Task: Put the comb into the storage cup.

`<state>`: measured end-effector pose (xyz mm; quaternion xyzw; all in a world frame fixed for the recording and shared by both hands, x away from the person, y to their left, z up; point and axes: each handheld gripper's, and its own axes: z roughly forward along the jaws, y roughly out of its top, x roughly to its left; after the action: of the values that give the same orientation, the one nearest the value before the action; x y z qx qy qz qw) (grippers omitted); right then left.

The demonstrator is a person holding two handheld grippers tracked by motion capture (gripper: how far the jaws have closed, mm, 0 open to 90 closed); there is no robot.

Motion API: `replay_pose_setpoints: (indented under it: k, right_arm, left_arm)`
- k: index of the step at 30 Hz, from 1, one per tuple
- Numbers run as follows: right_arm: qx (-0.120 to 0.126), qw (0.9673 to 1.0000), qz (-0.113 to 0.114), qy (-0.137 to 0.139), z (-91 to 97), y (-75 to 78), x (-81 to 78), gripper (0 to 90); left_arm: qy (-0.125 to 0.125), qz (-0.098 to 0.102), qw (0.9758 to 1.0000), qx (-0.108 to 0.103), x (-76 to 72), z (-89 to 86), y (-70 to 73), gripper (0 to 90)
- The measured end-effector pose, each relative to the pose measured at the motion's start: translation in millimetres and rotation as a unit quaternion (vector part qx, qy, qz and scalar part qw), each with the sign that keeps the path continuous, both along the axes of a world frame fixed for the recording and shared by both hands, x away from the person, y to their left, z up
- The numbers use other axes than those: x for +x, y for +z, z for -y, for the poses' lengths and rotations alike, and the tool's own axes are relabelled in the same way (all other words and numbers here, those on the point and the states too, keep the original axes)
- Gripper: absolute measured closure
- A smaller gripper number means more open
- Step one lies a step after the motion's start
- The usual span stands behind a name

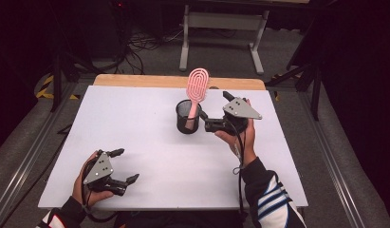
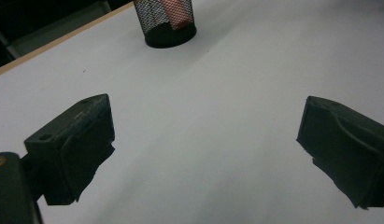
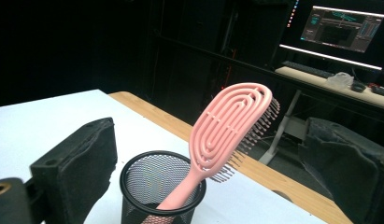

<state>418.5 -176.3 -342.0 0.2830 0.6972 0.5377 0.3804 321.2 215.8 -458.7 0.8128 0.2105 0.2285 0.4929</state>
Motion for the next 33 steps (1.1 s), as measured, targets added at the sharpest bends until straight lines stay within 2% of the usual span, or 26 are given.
replay_pose_setpoints:
  k: [25, 33]
  right_arm:
    - [-0.011, 0.9999, 0.003, 0.002, -2.6, -17.3, -11.9, 4.7]
    - [-0.027, 0.9996, 0.004, 0.005, -2.9, -21.3, -18.0, 4.8]
  left_arm:
    - [-0.001, 0.000, 1.0000, 0.000, -0.6, -0.4, 0.4, 4.9]
    - [-0.001, 0.004, 1.0000, -0.004, -2.1, -0.2, 1.1, 4.8]
